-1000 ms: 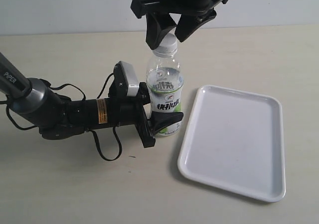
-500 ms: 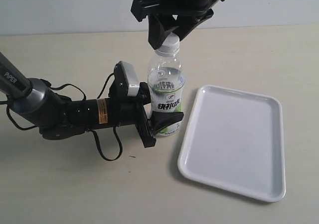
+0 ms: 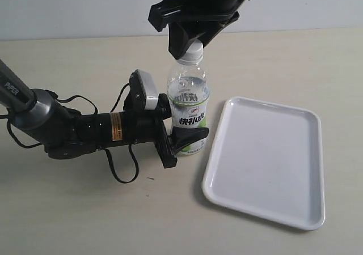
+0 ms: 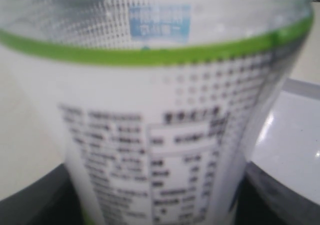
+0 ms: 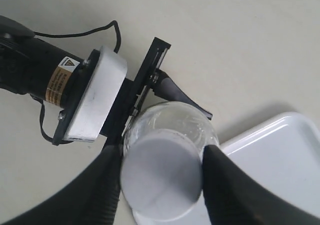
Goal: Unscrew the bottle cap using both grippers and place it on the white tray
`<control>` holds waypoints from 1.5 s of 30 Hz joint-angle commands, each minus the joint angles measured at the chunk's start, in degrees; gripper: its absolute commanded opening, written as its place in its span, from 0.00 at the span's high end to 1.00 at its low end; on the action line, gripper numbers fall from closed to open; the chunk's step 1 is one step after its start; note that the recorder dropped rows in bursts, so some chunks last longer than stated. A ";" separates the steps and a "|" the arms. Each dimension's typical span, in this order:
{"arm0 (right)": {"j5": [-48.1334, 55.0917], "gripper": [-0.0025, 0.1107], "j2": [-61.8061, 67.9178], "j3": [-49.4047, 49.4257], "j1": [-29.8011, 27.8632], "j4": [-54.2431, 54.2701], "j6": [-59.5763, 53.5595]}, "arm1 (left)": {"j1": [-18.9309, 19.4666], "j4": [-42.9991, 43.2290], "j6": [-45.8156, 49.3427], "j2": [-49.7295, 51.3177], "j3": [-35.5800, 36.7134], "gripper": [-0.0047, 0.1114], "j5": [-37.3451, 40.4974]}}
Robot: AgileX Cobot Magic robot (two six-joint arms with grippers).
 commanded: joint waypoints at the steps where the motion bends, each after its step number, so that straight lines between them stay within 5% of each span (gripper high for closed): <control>1: 0.06 0.73 -0.19 -0.43 0.18 -0.23 -2.67 | -0.40 0.37 0.59 0.02 0.00 0.96 2.25; 7: 0.06 0.98 -0.19 -0.43 0.18 -0.10 -11.33 | -0.40 0.37 0.59 0.02 0.00 0.96 2.25; 15: 0.06 0.98 -0.19 -0.43 0.18 -0.10 -49.35 | -0.40 0.37 0.59 0.02 0.00 0.96 2.25; 20: 0.06 0.96 -0.19 -0.43 0.18 0.80 -54.59 | -0.40 0.25 0.59 0.02 0.00 0.96 2.25; 29: -1.47 0.43 -0.53 -0.43 0.18 1.36 -49.78 | -0.40 0.13 0.59 0.02 0.00 0.96 2.25; 34: -2.38 0.41 -2.56 -0.43 0.18 1.11 -44.96 | -0.40 0.13 0.59 0.02 0.00 0.96 2.25; 38: -5.61 0.34 -5.01 -0.43 0.18 -4.90 -7.82 | -0.40 0.13 0.59 0.02 0.00 0.96 2.25; 40: -2.34 0.32 -4.31 -0.43 0.18 -5.72 -0.47 | -0.40 0.13 0.59 0.02 0.00 0.96 2.25; 45: -0.87 0.32 -2.77 -0.43 0.18 -3.15 2.37 | -0.40 0.65 0.59 0.02 0.00 0.96 2.25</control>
